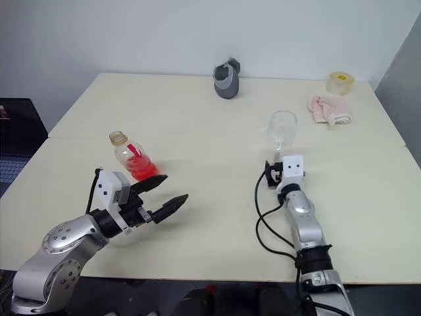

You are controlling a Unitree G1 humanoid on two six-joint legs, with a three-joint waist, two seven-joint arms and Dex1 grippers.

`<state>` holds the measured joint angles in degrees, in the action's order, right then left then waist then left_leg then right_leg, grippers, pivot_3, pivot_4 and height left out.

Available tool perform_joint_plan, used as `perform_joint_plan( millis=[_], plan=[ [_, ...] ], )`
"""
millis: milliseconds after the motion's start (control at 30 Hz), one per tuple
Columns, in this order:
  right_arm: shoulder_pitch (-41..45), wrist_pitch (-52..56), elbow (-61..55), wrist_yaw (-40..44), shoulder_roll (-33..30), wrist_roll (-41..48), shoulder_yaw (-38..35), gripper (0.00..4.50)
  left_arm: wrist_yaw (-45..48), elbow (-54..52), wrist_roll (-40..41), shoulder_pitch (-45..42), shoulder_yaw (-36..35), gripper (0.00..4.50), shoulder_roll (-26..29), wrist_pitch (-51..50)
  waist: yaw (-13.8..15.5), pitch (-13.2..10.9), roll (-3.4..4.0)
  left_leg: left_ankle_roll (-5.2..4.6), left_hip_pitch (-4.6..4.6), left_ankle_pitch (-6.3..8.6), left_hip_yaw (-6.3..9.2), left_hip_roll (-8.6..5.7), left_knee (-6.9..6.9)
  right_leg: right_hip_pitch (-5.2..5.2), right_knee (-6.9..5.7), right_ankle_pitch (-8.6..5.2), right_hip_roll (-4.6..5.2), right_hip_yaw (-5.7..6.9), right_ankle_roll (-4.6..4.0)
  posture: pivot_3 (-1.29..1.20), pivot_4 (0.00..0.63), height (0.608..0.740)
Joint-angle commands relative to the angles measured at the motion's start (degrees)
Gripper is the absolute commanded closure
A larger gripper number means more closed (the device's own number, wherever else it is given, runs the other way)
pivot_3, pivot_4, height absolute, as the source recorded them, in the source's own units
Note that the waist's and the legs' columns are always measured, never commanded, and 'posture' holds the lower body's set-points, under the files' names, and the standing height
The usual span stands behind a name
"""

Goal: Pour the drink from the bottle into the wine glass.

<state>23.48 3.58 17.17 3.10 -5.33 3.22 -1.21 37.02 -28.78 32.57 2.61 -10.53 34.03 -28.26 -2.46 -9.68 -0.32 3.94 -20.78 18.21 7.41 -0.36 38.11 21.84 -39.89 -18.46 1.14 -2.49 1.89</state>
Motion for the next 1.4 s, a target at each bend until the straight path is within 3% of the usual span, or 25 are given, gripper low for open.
perform_joint_plan(
  millis=[33, 167, 300, 567, 833, 1200, 1400],
  plan=[
    [1.2, -3.0, 0.4, -1.5, 0.4, -0.9, -0.8, 0.39, 0.0, -1.8, 0.3, 0.0, -1.0, 0.03, 0.2, 0.6, 0.0, 0.0, 0.00, 0.00, 0.00, -0.01, 0.00, 0.00, 0.00, 0.00, -0.01, 0.00, 0.00, 0.00, 0.00, 0.00, 0.150, 0.740],
    [1.4, -3.9, 1.3, -0.8, 0.6, -0.5, -0.4, 0.39, 0.0, -1.5, 0.2, -0.1, -1.1, 0.03, 0.4, 0.7, -0.1, 0.0, 0.00, -0.01, 0.00, -0.02, -0.01, 0.00, 0.00, 0.01, -0.01, 0.00, 0.00, -0.01, 0.00, 0.00, 0.150, 0.740],
    [1.6, -5.4, 1.5, 0.8, 0.9, -0.1, 0.1, 1.56, -0.1, -1.4, 0.3, -0.3, -1.2, 0.00, 0.4, 0.7, -0.2, 0.0, 0.00, -0.01, 0.00, -0.02, 0.00, 0.00, -0.01, 0.01, -0.02, 0.00, 0.00, 0.01, 0.00, 0.00, 0.150, 0.740],
    [3.9, -7.0, 3.8, 3.3, 1.5, -0.2, 0.9, 4.37, -0.2, -1.6, 0.1, -0.2, -1.2, 0.00, 0.3, 0.8, -0.3, 0.0, 0.00, -0.01, 0.00, -0.04, 0.01, 0.00, -0.01, 0.01, -0.03, 0.00, 0.00, 0.01, -0.01, 0.00, 0.150, 0.740],
    [5.1, -8.8, 4.2, 9.1, -0.1, -1.6, 3.9, 4.38, -0.8, -4.4, 1.3, 3.6, -2.6, 0.00, 0.1, 0.1, -0.8, 0.0, 0.00, -0.01, -0.01, -0.04, -0.03, 0.02, -0.05, 0.07, -0.02, 0.00, 0.01, -0.03, -0.01, 0.00, 0.150, 0.740],
    [6.7, -8.9, 4.1, 26.8, 2.4, 3.3, 9.6, 4.38, -2.5, -14.6, 5.9, 20.2, -11.2, 0.00, -0.6, -1.1, -0.8, 0.0, 0.01, -0.02, -0.03, -0.04, -0.05, 0.09, -0.10, 0.15, -0.04, 0.00, 0.04, -0.09, -0.02, 0.00, 0.150, 0.740],
    [9.5, -11.4, 9.5, 27.7, 4.9, 1.7, 11.0, 4.38, -5.9, -16.3, 7.3, 24.3, -14.5, 0.00, -2.6, -1.5, -0.7, 0.0, 0.01, -0.02, -0.02, -0.04, 0.08, 0.09, -0.10, 0.10, -0.04, 0.03, 0.04, -0.06, -0.07, 0.00, 0.150, 0.740]
  ],
)
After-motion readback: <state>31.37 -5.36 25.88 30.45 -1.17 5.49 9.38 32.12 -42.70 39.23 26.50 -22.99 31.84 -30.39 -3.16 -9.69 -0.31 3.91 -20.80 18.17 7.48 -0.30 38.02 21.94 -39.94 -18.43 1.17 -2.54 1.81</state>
